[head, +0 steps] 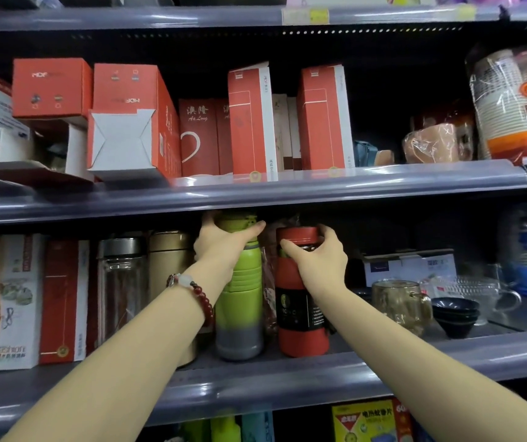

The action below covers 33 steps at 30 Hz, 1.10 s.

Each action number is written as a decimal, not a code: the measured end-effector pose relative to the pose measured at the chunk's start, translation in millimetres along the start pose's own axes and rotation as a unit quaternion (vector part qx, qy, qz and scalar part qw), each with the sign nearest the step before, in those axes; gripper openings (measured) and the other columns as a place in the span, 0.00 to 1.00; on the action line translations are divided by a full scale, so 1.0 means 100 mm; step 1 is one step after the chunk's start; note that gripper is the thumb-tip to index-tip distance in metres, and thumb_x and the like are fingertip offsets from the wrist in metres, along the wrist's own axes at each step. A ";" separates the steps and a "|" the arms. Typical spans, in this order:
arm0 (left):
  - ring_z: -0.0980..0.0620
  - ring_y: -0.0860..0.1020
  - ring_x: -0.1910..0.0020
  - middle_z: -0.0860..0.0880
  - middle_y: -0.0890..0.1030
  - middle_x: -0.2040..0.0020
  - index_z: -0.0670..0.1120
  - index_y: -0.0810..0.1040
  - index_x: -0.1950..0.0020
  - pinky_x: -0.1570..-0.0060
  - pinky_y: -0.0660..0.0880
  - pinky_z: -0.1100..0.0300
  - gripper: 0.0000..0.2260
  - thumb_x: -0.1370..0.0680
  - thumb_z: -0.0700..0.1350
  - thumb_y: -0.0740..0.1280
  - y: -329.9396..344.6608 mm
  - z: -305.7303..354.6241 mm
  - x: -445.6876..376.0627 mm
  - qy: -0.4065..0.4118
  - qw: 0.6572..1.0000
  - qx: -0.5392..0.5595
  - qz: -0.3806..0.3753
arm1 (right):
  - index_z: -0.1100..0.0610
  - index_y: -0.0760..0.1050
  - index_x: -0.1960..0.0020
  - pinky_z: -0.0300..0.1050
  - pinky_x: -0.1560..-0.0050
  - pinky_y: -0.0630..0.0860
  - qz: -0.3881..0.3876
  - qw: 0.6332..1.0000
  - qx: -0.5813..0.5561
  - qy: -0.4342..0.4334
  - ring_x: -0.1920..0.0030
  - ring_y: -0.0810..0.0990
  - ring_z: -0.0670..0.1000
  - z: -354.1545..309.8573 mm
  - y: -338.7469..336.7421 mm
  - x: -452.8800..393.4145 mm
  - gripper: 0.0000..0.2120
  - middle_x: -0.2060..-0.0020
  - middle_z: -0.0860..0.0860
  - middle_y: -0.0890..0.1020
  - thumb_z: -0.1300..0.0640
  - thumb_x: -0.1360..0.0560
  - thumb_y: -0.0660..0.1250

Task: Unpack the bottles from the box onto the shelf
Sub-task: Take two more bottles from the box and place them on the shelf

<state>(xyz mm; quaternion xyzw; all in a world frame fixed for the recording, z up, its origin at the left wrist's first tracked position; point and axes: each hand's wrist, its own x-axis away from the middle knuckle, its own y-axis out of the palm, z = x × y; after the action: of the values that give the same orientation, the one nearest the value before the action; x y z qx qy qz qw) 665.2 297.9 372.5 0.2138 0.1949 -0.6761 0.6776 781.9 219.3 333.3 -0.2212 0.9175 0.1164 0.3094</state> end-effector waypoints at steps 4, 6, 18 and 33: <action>0.40 0.74 0.38 0.47 0.77 0.38 0.54 0.70 0.35 0.36 0.72 0.48 0.40 0.44 0.61 0.79 0.05 -0.02 -0.05 -0.007 1.000 -0.009 0.015 | 0.55 0.67 0.32 0.51 0.37 0.69 0.033 0.999 -0.020 0.006 0.38 0.73 0.57 0.01 0.13 0.01 0.36 0.39 0.56 0.74 0.50 0.36 0.76; 0.40 0.73 0.37 0.46 0.76 0.37 0.54 0.68 0.34 0.36 0.71 0.48 0.40 0.42 0.61 0.79 0.06 -0.04 -0.06 -0.006 1.000 -0.018 0.006 | 0.54 0.67 0.33 0.54 0.37 0.69 0.043 0.999 -0.010 0.005 0.38 0.72 0.58 0.02 0.21 0.03 0.36 0.39 0.56 0.73 0.49 0.37 0.77; 0.47 0.74 0.37 0.49 0.74 0.35 0.57 0.57 0.25 0.39 0.71 0.58 0.44 0.36 0.54 0.77 -0.15 -0.32 -0.08 0.039 0.992 -0.055 -0.110 | 0.55 0.65 0.33 0.55 0.35 0.68 0.000 0.998 0.051 -0.028 0.37 0.72 0.61 0.11 0.29 -0.02 0.40 0.40 0.59 0.72 0.45 0.39 0.78; 0.45 0.74 0.39 0.43 0.72 0.34 0.50 0.66 0.29 0.45 0.71 0.59 0.32 0.31 0.42 0.73 -0.60 -0.13 0.20 0.074 0.972 -0.188 -0.123 | 0.55 0.69 0.35 0.48 0.42 0.73 -0.107 0.980 0.161 -0.046 0.44 0.76 0.55 0.03 -0.11 0.10 0.31 0.41 0.57 0.76 0.56 0.35 0.76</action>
<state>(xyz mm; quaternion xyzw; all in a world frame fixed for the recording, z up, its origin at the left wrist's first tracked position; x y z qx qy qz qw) 606.3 288.3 349.1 0.1059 0.3930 -0.6877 0.6012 781.7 207.3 324.3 -0.2599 0.8801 -0.0571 0.3932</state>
